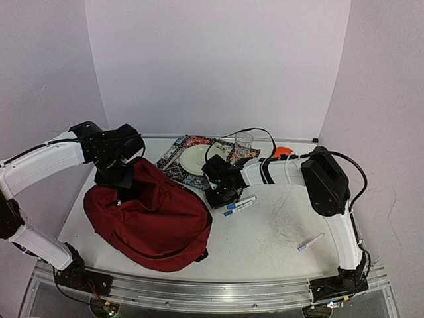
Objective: Pack the student bag
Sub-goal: Pick up the pen from the center of the board, then pick up the lower front pocket of the student bag, then place the pen in the lower front pocket of the bag.
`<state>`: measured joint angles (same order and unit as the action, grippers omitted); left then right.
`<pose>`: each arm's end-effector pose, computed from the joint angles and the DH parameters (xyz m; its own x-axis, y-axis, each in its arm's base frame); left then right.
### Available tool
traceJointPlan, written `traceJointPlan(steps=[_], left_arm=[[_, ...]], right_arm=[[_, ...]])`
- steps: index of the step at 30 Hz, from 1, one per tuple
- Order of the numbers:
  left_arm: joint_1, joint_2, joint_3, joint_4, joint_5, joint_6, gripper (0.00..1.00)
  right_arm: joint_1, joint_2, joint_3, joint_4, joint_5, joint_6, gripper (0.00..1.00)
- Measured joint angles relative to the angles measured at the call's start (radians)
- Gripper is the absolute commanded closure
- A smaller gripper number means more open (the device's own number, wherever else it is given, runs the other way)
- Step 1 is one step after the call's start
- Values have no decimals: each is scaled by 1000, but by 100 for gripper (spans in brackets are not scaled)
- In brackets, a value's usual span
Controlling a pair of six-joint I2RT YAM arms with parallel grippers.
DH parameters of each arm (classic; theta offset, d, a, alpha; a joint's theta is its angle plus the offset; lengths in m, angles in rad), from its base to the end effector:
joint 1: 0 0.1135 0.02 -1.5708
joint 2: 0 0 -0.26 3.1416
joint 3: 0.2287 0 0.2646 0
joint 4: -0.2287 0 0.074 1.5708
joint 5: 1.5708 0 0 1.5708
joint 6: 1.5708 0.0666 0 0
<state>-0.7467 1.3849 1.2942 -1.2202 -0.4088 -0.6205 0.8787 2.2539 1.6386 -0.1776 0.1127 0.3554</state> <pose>0.2152 -0.1631 0.2748 -0.8959 0.1021 -0.4324 0.0337 0.9860 0.1631 0.3424 0.4014 0.1155 -0.6749 -0.2724 -0.6858 -0.5118 0.8423 0.1691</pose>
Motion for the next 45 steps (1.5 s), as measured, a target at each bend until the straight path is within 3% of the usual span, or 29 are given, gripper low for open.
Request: traceJointPlan(steps=[4, 13, 22, 32, 45], left_arm=[[0, 0, 0, 3, 25, 16, 100], [1, 20, 7, 76, 224, 87, 100], [-86, 123, 78, 186, 410, 89, 100], [-169, 216, 119, 329, 536, -23, 100], [-243, 320, 134, 445, 524, -88, 100]], right_arm=[[10, -4, -13, 15, 23, -3, 100], [7, -150, -182, -15, 48, -18, 100], [-26, -488, -329, -34, 27, -18, 100], [-23, -696, -442, -37, -217, 43, 100], [27, -696, -458, -8, -527, 176, 100]])
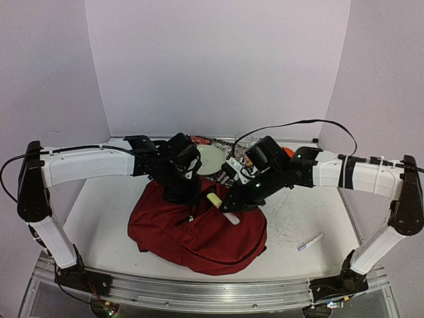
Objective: Pack the student bag
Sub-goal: Place the pen in the lower front pocket of the bag.
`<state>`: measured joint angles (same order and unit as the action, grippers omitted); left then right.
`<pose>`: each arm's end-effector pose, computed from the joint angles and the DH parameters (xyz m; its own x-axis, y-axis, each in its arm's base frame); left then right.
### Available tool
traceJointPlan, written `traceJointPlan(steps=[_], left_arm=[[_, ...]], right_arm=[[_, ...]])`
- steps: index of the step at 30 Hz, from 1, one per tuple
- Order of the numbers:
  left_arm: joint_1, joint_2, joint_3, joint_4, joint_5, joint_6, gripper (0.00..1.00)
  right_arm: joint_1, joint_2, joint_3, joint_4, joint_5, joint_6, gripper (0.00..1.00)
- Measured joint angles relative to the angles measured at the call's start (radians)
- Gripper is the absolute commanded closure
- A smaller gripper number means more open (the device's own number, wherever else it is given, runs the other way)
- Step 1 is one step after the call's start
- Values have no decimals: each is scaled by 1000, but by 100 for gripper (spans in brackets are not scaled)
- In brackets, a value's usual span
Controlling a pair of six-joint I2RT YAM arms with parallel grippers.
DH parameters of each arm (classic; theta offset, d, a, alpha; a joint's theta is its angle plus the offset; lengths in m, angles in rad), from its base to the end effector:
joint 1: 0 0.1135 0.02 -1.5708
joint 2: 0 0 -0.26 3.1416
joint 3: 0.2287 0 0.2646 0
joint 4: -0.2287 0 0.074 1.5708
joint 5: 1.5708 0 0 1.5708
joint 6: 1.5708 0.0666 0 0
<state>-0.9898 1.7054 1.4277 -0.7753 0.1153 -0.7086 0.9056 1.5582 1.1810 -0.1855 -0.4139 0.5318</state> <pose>0.2069 -0.3290 0.2364 -0.9228 0.2277 -0.3108 0.3439 0.8505 -0.3980 0.2212 0.3254 0.2623 -0.7555 -0.2109 -0.6202 -0.6349 0.4692 0.6138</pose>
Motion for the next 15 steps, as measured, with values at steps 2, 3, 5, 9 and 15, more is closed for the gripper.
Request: traceJointPlan(steps=[2, 3, 5, 9, 15], left_arm=[[-5, 0, 0, 2, -15, 0, 100], [-6, 0, 0, 2, -23, 0, 100], [-11, 0, 0, 3, -39, 0, 100], [-19, 0, 0, 2, -66, 1, 100], [-22, -3, 0, 9, -96, 1, 100]], right_arm=[[5, 20, 15, 14, -23, 23, 100], [5, 34, 25, 21, -33, 35, 100], [5, 68, 47, 33, -52, 62, 100], [4, 153, 92, 54, -76, 121, 100], [-1, 220, 108, 69, -66, 218, 100]])
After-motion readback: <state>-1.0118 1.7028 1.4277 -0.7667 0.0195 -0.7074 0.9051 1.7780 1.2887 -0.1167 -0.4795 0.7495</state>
